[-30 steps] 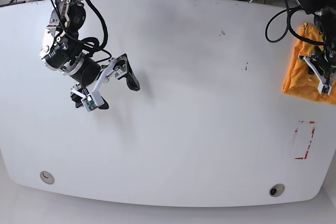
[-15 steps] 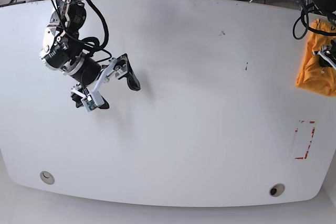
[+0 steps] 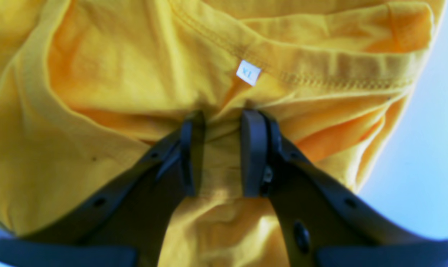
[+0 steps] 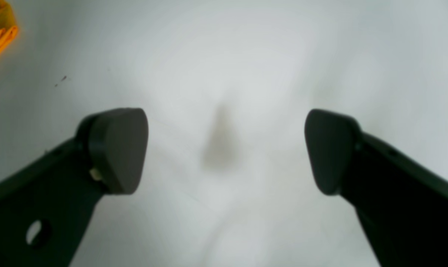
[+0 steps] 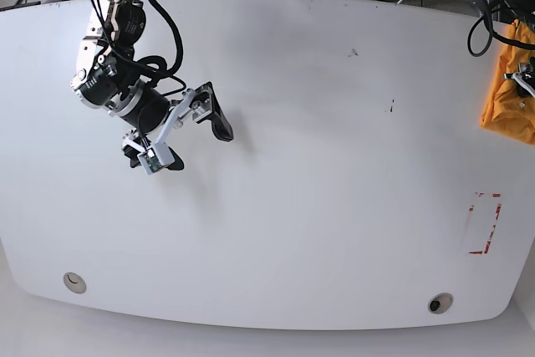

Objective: Layout the t-shirt on the table in an organized manner, then fold the t-shirt properly

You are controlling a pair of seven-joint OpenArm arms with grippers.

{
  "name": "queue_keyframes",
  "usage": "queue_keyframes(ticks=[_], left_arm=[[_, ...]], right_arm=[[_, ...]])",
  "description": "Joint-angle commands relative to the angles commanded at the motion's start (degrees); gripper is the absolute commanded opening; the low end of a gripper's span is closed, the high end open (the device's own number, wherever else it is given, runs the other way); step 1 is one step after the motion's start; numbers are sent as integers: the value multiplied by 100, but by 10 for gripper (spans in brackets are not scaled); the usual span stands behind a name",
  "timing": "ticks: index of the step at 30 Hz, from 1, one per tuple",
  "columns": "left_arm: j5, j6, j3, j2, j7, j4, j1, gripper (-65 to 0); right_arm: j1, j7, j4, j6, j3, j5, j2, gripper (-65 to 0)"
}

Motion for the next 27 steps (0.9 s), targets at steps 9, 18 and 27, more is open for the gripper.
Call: queue_keyframes(ticks=[9, 18, 27], left_arm=[[185, 0, 1213, 677, -668, 1864, 105, -497], [782, 927, 2418, 1468, -2655, 2163, 149, -496], [774, 1297, 2884, 2066, -4457, 2330, 695, -493]], right_arm=[[202, 1284, -554, 0, -281, -1705, -79, 0], [220, 4079, -1714, 0, -176, -3622, -255, -46], [-308, 6004, -2207, -281, 211, -4026, -79, -81]])
